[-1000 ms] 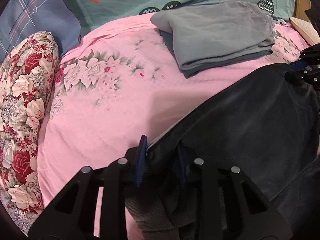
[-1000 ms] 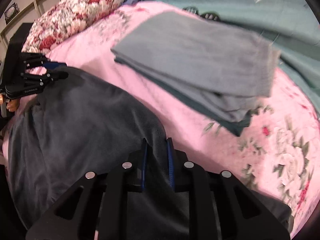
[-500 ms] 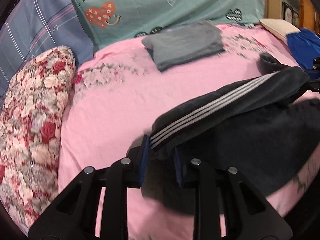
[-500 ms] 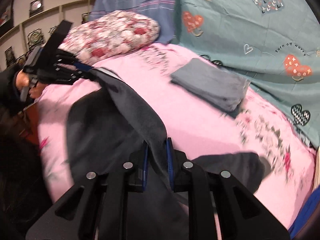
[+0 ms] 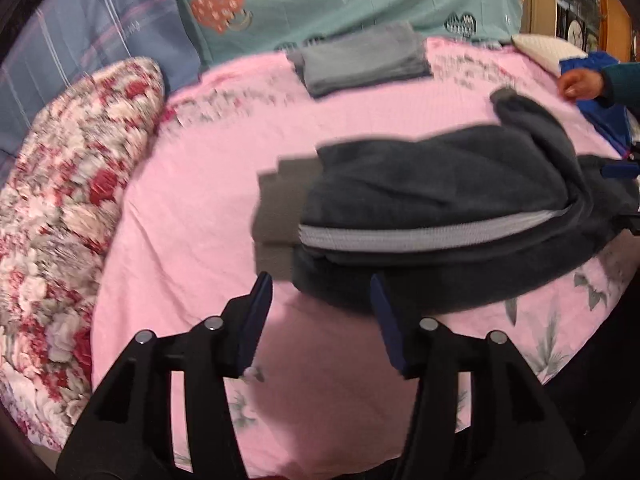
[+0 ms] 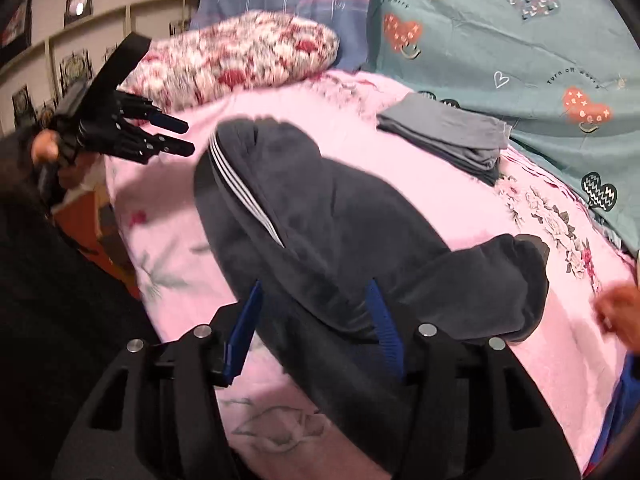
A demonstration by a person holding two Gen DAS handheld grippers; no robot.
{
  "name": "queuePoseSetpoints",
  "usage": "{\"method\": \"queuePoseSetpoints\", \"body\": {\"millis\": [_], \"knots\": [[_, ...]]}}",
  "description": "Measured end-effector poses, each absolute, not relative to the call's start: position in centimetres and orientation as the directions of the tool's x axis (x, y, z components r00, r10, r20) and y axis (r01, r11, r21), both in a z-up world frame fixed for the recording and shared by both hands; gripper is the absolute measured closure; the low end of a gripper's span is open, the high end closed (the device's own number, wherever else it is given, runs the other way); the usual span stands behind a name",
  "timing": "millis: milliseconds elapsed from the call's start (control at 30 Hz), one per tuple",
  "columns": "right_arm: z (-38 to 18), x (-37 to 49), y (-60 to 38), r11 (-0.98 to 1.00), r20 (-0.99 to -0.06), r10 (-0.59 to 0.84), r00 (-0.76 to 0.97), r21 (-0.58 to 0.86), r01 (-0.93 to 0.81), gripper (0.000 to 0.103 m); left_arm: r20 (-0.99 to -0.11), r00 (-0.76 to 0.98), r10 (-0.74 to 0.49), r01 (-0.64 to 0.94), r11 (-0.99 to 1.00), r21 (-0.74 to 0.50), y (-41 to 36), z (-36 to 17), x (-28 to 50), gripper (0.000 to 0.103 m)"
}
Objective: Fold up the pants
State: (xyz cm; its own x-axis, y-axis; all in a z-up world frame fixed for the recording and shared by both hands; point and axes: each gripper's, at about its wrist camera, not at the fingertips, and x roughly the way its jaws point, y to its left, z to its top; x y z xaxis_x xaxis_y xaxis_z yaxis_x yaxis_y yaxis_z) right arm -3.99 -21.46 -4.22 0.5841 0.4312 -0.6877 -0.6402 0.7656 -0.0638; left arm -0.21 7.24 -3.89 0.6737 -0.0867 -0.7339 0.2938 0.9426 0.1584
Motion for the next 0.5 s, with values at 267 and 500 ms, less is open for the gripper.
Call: {"method": "queuePoseSetpoints", "body": {"millis": [267,500], "knots": [[-3.4,-2.8,-18.0,0.736,-0.693,0.445,0.567,-0.078,-0.673,0.048,-0.709,0.699,-0.088,0.307,0.933,0.187,2.9,-2.8,4.4,0.034],[-8.5,-1.5,-16.0,0.711,-0.799,0.318,0.511,-0.157,-0.686,0.068,-0.792,0.602,-0.104,0.322,0.939,0.121,5.1,-5.9,4.0,0.046]]}}
